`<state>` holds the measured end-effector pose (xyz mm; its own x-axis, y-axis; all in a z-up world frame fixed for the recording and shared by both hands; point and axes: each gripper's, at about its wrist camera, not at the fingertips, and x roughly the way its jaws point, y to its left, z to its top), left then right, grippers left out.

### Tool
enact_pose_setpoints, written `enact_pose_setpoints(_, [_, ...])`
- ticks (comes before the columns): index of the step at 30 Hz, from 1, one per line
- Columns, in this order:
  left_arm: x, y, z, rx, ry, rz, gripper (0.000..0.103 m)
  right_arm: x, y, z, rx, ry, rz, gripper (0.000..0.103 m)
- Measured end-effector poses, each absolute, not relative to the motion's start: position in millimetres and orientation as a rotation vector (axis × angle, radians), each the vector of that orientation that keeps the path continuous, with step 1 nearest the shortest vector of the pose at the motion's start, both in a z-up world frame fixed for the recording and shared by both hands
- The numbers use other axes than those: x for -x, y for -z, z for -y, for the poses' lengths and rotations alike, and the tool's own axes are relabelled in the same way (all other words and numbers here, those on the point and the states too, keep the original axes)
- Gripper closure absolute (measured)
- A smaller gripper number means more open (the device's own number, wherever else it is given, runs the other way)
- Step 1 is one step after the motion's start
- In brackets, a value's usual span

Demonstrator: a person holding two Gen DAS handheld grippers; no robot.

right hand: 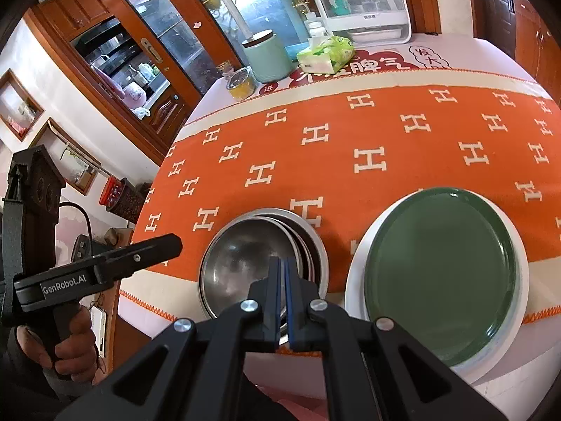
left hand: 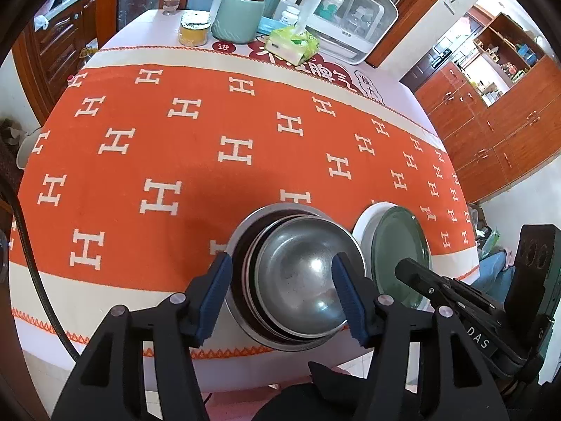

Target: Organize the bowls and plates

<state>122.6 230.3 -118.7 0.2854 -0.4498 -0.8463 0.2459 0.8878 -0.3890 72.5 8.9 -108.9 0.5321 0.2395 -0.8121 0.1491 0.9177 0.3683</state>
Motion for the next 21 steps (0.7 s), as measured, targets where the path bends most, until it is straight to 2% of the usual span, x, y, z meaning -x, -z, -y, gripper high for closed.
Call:
enact_pose_setpoints(5, [-122, 122, -234, 0.202, 0.461, -1.19, 0.041, -70, 114, -6, -0.448, -0.05, -1.029, 0.101])
enact_pose_setpoints(10, [-121, 129, -236, 0.187, 0.44, -1.194, 0.034, -68, 123, -2, -0.484, -0.04, -1.05, 0.101])
enact_pose_setpoints(16, [-122, 140, -239, 0.187, 0.409, -1.216, 0.033, -67, 136, 2, -0.532, -0.03, -1.085, 0.099])
enact_pose_setpoints(18, [-122, 144, -241, 0.19, 0.39, -1.22, 0.033, -65, 139, 4, -0.555, -0.034, -1.086, 0.095])
enact_pose_setpoints(20, [-122, 148, -244, 0.192, 0.371, -1.221, 0.032, -63, 142, 6, -0.576, -0.037, -1.088, 0.082])
enact_pose_setpoints(21, [-122, 150, -245, 0.193, 0.363, -1.22, 0.032, -62, 144, 7, -0.585, -0.04, -1.088, 0.072])
